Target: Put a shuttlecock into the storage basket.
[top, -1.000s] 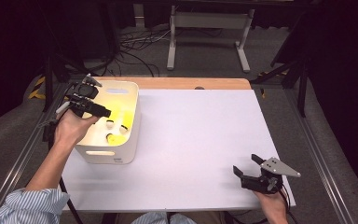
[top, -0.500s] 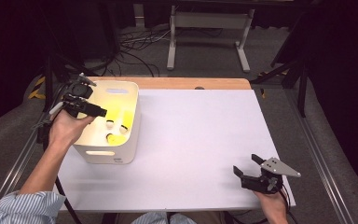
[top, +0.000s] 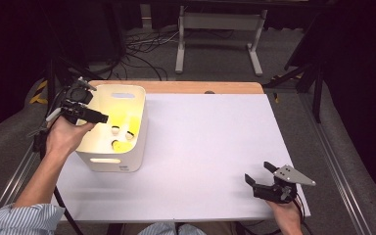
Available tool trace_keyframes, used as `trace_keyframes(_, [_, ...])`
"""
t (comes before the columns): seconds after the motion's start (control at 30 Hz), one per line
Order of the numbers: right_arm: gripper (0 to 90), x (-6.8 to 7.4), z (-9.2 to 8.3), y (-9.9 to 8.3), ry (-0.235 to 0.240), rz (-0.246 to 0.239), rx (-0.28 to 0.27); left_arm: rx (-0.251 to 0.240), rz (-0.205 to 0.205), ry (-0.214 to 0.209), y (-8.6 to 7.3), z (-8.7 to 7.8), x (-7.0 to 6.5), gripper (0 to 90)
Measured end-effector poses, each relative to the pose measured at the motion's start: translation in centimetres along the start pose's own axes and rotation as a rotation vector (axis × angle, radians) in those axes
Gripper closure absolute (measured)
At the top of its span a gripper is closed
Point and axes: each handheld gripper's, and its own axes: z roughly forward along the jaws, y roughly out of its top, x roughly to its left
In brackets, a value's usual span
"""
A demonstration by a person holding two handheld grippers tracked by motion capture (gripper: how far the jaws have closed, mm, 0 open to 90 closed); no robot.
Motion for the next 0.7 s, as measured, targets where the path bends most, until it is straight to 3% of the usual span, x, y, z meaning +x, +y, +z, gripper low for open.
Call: trace_keyframes(0.7, [14.0,0.0,0.0,0.0,0.002,-0.002,0.001,-0.008,-0.019,0.008,-0.7,-0.6,1.1,39.3])
